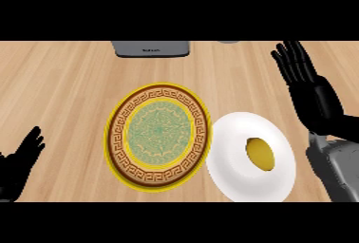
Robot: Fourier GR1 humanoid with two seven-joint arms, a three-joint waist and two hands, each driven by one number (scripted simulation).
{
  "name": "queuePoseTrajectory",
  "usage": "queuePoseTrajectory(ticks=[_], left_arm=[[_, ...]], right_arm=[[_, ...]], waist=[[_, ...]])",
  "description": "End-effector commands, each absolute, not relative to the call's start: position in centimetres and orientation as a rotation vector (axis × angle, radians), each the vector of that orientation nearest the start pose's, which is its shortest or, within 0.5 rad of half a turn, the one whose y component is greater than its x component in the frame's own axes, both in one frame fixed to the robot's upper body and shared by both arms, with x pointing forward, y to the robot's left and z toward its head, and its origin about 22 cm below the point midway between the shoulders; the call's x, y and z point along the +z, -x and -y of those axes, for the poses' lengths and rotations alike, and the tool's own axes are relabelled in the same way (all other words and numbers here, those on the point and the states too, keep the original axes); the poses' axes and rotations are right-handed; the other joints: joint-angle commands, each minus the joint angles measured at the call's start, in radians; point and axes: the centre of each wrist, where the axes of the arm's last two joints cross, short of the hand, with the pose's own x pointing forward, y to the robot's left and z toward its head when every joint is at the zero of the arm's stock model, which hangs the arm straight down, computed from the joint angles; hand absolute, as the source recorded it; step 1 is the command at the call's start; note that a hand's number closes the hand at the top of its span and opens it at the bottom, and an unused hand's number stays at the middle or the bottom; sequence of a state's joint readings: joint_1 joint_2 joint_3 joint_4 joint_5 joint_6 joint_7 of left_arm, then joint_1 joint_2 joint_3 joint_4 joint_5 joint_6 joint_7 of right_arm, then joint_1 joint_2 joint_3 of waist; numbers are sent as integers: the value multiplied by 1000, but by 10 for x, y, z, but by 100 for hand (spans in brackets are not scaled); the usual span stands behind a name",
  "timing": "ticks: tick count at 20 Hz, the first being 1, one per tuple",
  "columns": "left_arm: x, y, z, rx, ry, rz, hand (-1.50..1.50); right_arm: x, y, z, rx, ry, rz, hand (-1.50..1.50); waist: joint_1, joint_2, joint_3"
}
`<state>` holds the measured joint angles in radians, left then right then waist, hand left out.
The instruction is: Pick the lemon from the plate and place it in the plate
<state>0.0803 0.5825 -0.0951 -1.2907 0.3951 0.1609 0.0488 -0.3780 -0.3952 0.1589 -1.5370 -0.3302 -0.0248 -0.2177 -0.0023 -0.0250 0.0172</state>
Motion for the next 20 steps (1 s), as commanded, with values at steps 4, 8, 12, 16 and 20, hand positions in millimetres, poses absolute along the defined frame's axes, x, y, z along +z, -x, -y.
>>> queuePoseTrajectory(ticks=[4, 8, 12, 16, 20], left_arm=[[13, -224, -375, -169, -493, 1422, 0], [3, -219, -363, -238, -480, 1476, 0], [-2, -208, -362, -271, -487, 1491, 0], [-5, -198, -339, -280, -474, 1501, 0], [-2, -224, -350, -272, -477, 1510, 0]], right_arm=[[95, -307, 240, -156, -468, 1870, -150], [68, -287, 290, -242, 116, 1827, -150], [60, -241, 266, -499, 164, 1915, -150], [68, -184, 248, -589, 139, 1979, -150], [83, -165, 257, -356, 68, 1930, -150]], waist=[[-8, 15, -14], [-43, 14, -19], [-34, 13, -18], [-19, 16, -17], [-8, 23, -18]])
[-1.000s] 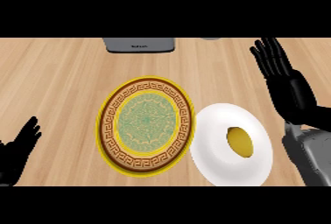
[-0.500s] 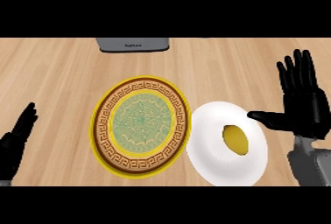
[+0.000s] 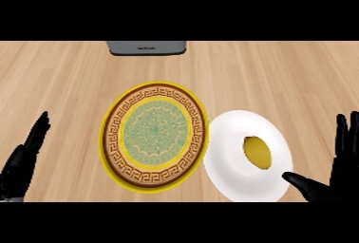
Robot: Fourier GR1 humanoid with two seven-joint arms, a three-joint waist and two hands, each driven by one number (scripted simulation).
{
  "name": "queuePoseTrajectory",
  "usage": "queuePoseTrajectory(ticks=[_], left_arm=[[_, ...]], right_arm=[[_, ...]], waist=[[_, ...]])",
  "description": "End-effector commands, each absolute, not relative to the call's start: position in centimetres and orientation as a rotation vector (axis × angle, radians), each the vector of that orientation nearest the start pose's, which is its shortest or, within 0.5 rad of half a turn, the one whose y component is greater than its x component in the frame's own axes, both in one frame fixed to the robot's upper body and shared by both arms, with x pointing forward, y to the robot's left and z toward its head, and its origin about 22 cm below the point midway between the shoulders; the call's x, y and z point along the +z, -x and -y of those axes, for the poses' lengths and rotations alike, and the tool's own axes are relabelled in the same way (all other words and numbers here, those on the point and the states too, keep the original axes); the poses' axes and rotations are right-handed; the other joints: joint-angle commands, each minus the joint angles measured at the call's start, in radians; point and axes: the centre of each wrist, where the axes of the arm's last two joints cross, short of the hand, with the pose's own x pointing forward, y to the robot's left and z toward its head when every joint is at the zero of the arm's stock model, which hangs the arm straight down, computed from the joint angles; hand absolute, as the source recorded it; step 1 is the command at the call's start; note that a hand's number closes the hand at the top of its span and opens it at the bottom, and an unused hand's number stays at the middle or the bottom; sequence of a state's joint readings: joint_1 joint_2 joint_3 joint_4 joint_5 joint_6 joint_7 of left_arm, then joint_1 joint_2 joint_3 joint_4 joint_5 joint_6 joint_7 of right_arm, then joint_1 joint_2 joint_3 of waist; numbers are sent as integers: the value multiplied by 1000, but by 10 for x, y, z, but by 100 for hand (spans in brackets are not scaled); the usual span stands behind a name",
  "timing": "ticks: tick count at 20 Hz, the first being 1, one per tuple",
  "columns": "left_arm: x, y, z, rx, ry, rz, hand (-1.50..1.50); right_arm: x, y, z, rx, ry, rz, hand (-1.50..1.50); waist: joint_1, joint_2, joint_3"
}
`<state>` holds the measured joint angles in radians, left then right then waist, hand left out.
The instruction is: Pick the lemon from the plate and place it in the plate
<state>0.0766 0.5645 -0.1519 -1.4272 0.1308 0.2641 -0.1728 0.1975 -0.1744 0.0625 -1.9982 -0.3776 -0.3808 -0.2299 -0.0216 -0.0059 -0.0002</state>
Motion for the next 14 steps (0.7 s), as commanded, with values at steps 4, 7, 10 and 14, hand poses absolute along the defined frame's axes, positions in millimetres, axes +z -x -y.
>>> queuePoseTrajectory(ticks=[4, 7, 10, 14], left_arm=[[-3, -224, -340, -284, -482, 1507, 0], [-15, -200, -345, -304, -489, 1502, 0], [-10, -215, -343, -291, -477, 1520, 0], [1, -215, -344, -288, -461, 1517, 0]], right_arm=[[82, -152, 285, -39, 157, 1790, -150], [94, -146, 301, 127, 271, 1677, -150], [113, -150, 297, 221, 310, 1601, -150], [125, -163, 306, 301, 339, 1464, -150]], waist=[[4, 6, -1], [22, 5, -2], [20, 7, -2], [27, 6, 0]])
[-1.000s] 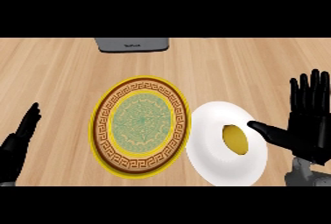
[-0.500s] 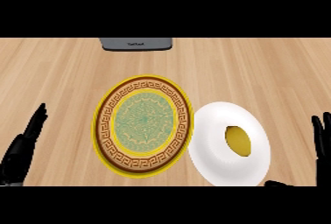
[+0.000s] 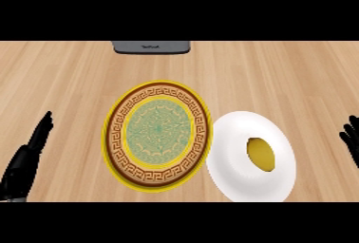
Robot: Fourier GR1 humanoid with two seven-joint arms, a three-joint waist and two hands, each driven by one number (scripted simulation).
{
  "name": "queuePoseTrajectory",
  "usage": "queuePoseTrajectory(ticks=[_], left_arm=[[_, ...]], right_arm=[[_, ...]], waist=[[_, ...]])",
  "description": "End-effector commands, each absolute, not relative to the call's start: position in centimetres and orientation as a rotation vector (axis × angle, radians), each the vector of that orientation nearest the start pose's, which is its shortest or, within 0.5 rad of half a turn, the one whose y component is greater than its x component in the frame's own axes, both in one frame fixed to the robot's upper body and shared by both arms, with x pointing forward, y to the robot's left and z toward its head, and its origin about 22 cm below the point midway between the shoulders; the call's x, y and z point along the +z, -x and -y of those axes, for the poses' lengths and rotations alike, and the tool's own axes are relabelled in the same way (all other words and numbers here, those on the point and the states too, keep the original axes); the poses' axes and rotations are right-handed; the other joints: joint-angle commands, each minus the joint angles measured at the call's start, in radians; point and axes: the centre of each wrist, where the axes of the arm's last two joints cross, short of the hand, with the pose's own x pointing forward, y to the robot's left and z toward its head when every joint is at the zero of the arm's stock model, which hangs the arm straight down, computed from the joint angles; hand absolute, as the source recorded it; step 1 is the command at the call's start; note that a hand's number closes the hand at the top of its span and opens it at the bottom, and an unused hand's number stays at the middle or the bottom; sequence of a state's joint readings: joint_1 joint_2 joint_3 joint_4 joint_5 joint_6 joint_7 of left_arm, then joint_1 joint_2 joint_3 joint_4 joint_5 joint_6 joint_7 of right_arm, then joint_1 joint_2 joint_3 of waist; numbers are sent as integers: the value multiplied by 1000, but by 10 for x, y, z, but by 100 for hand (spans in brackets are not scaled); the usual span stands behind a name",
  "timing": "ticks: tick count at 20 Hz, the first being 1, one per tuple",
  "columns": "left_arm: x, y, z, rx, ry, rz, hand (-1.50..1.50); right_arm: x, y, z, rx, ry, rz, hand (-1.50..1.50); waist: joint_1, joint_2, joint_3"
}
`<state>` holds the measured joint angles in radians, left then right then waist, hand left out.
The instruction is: Pick the lemon from the plate and place it in the plate
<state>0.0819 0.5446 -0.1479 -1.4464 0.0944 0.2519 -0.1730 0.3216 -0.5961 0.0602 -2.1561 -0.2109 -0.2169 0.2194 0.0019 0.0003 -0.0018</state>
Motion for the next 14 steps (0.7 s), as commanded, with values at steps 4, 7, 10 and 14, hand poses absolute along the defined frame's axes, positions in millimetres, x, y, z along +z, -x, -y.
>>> queuePoseTrajectory(ticks=[4, 7, 10, 14], left_arm=[[-12, -210, -340, -303, -463, 1513, 0], [-13, -223, -345, -305, -478, 1516, 0], [1, -217, -343, -296, -456, 1522, 0], [9, -226, -336, -310, -472, 1530, 0]], right_arm=[[140, -194, 300, 389, 311, 1367, -150], [138, -202, 301, 484, 297, 1284, -150], [115, -208, 297, 552, 279, 1232, -150], [110, -229, 290, 686, 306, 1158, -150]], waist=[[14, 2, 1], [4, 2, 1], [8, 1, 2], [12, 1, 2]])
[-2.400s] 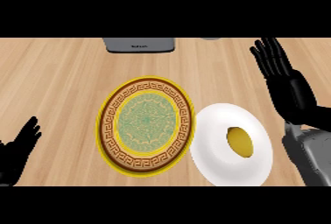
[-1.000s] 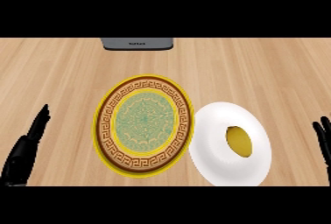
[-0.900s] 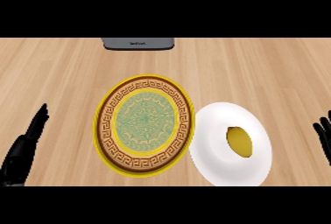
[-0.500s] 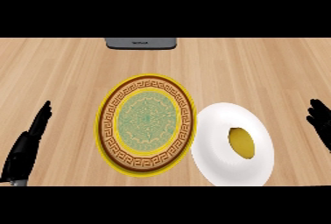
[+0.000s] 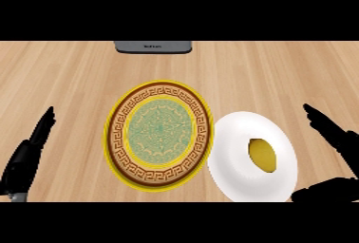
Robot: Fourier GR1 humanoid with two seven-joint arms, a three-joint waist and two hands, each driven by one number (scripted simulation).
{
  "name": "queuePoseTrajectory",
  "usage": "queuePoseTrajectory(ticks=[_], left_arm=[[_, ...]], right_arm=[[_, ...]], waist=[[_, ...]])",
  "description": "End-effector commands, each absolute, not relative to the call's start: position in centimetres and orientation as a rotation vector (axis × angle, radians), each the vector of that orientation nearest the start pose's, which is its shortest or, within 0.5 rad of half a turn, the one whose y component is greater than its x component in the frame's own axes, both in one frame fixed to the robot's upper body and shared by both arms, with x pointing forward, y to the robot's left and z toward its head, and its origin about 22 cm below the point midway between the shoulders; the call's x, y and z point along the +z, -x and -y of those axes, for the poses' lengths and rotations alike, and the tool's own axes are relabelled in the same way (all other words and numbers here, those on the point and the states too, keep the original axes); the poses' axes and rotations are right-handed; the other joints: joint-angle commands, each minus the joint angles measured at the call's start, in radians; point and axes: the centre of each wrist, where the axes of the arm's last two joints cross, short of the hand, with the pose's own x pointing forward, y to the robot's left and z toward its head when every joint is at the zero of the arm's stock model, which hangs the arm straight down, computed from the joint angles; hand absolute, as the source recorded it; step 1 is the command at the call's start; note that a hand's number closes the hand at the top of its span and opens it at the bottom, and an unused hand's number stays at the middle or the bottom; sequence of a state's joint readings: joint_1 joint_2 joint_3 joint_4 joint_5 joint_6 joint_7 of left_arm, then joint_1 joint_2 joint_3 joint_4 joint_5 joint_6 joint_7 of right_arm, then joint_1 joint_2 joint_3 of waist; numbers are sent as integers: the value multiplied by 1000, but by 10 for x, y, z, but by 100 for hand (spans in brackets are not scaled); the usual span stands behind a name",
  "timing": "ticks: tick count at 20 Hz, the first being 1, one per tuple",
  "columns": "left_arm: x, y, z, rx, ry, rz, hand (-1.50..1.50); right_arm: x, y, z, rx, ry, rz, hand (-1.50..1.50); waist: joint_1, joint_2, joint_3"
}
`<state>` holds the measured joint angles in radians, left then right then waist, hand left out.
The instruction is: Pick the lemon from the plate and place it in the plate
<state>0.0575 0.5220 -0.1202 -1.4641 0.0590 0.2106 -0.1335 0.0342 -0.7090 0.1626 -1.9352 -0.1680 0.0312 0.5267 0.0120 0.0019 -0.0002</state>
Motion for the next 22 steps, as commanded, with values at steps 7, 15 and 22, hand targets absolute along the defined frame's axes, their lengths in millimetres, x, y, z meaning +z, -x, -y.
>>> queuePoseTrajectory(ticks=[7, 15, 22], left_arm=[[3, -226, -324, -282, -465, 1505, 0], [-9, -214, -328, -291, -462, 1531, 0], [-5, -215, -354, -289, -455, 1503, 0]], right_arm=[[86, -246, 297, 764, 252, 1103, -150], [55, -266, 290, 812, 174, 1081, -150], [47, -252, 287, 846, 191, 1031, -150]], waist=[[-10, -2, 0], [-6, -2, 0], [-11, -2, 0]])
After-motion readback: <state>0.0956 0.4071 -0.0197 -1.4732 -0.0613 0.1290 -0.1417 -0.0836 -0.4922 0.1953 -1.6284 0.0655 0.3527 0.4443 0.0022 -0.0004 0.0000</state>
